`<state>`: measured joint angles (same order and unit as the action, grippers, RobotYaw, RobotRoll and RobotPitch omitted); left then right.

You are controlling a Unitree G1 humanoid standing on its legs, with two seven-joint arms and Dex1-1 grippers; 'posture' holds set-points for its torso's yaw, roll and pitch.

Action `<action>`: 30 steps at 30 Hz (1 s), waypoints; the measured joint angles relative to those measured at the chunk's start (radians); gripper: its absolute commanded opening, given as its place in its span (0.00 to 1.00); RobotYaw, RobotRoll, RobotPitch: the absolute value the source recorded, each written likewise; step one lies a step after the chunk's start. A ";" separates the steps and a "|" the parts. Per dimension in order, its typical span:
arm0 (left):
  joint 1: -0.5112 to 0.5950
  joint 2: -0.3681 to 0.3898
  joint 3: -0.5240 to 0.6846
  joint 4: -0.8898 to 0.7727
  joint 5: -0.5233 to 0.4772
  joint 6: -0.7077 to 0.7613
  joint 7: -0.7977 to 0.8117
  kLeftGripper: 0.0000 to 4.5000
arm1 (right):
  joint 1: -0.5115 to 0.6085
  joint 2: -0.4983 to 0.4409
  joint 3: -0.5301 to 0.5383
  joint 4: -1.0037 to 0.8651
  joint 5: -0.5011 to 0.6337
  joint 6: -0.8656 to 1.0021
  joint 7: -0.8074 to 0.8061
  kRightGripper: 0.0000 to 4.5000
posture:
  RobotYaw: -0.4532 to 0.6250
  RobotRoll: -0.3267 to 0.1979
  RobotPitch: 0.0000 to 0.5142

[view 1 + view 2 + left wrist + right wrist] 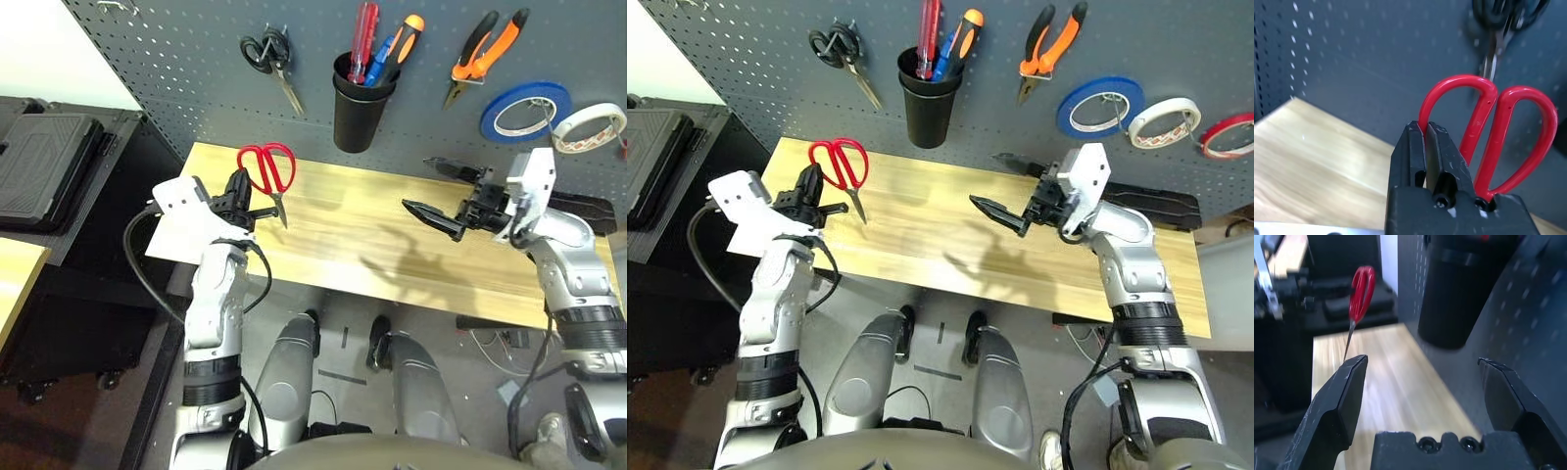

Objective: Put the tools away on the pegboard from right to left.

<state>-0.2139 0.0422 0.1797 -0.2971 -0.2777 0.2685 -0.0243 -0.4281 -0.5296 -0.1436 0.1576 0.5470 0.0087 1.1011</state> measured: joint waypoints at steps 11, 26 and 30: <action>-0.205 0.085 0.078 -0.086 -0.085 0.154 0.037 0.00 | -0.135 -0.100 -0.091 0.045 0.106 0.117 0.091 1.00 | 0.68 0.62 0.44; -0.354 0.133 0.092 0.001 -0.113 0.215 0.038 0.00 | -0.237 -0.138 -0.107 0.043 0.116 0.211 0.096 1.00 | 0.64 0.62 0.42; -0.378 0.133 0.086 0.054 -0.112 0.204 0.023 0.00 | -0.237 -0.137 -0.107 0.035 0.116 0.216 0.082 1.00 | 0.64 0.62 0.42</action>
<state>-0.5916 0.1755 0.2654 -0.2429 -0.3899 0.4727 -0.0015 -0.6651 -0.6670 -0.2504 0.1929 0.6629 0.2246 1.1834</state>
